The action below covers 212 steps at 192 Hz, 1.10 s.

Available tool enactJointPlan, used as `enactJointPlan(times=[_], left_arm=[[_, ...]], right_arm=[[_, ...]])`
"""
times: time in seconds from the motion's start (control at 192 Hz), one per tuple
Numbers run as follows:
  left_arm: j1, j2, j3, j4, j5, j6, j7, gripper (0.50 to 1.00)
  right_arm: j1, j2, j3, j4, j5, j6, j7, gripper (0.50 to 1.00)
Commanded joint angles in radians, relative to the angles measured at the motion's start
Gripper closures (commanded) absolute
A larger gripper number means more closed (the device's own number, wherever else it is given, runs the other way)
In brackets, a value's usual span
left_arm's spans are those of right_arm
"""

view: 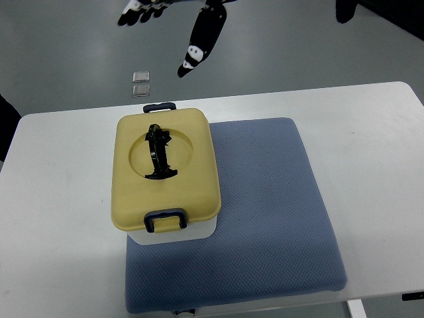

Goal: Open white storage box with right hand
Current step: 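Move the right hand over the yellow lid toward its black handle, then lower the right hand and close its fingers around the black lid handle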

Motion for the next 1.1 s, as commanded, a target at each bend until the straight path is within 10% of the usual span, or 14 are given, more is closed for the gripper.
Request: enactJointPlan(times=[0.0, 1.096], left_arm=[[0.000, 0.000, -0.002, 0.000, 0.000, 0.000, 0.000, 0.500], [0.000, 0.000, 0.002, -0.002, -0.001, 0.000, 0.001, 0.500]], right_arm=[[-0.031, 0.027, 0.020, 0.072, -0.002, 0.000, 0.029, 0.574], [-0.289, 0.145, 0.121, 0.072, -0.608, 0.000, 0.033, 0.574]])
